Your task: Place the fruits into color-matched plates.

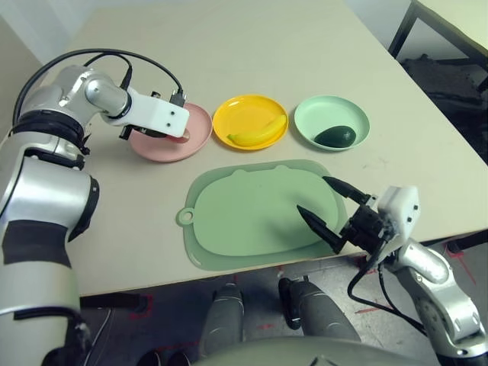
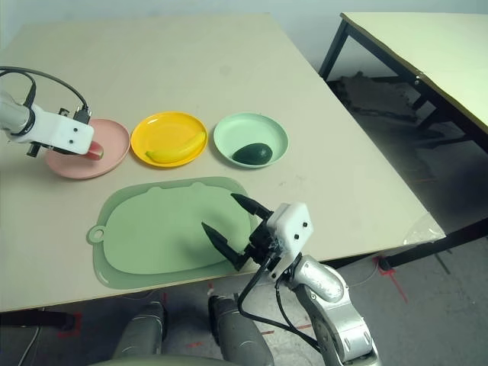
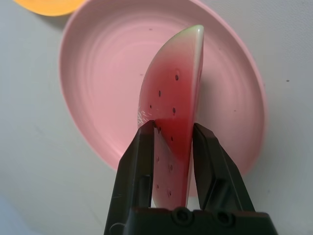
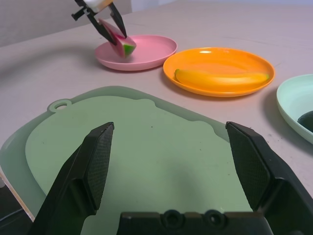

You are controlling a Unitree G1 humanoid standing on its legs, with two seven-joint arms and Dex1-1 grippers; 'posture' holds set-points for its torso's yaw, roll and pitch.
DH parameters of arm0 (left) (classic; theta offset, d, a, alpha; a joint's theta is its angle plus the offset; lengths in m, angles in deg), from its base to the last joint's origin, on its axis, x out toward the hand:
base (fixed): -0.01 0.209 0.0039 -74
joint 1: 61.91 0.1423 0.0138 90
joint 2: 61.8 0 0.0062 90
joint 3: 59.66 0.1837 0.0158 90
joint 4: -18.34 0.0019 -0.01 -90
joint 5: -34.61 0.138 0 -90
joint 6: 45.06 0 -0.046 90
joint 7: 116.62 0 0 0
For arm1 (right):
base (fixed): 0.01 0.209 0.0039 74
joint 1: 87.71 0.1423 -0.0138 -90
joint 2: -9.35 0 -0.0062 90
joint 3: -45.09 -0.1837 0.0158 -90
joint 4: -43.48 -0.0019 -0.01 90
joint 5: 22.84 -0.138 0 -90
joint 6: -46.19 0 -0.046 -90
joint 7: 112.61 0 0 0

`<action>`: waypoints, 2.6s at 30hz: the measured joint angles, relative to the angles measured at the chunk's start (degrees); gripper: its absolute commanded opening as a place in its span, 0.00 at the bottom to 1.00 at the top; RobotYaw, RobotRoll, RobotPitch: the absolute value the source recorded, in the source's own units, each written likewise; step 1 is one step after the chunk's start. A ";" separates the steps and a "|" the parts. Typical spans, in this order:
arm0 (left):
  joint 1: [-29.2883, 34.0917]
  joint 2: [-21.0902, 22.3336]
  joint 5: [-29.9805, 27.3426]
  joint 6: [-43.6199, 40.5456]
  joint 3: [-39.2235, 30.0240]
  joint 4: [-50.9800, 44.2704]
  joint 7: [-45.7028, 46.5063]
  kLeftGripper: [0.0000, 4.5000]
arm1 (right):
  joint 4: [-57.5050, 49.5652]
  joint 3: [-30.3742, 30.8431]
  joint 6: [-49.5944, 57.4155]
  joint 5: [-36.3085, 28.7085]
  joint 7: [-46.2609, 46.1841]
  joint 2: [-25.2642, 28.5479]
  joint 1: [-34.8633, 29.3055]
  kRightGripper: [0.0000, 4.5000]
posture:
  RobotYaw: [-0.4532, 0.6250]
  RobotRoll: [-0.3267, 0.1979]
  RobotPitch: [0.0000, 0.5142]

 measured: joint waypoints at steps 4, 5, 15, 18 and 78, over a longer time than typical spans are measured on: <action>0.62 -0.67 1.26 0.03 0.03 0.15 2.96 0.25 | -0.78 -0.05 0.21 0.00 -0.02 0.38 -0.63 1.00 | 0.30 0.62 0.32; 0.62 -0.70 1.64 0.04 0.07 0.15 3.59 0.25 | -0.96 -0.09 0.34 -0.01 -0.01 0.57 -0.74 1.00 | 0.30 0.62 0.32; -0.11 -0.74 4.63 0.13 0.56 0.17 8.40 0.87 | -1.37 -1.14 0.55 -0.24 0.17 1.07 -1.07 1.00 | 0.30 0.62 0.32; -1.16 -0.72 4.82 0.35 0.56 0.16 8.58 0.99 | -1.36 -1.14 0.56 -0.29 0.30 1.05 -1.00 1.00 | 0.31 0.62 0.31; 80.43 -17.54 -59.36 -54.10 -70.87 -69.93 23.31 0.99 | 42.86 -31.39 -19.72 -6.56 6.37 1.67 9.39 1.00 | 0.45 0.62 0.32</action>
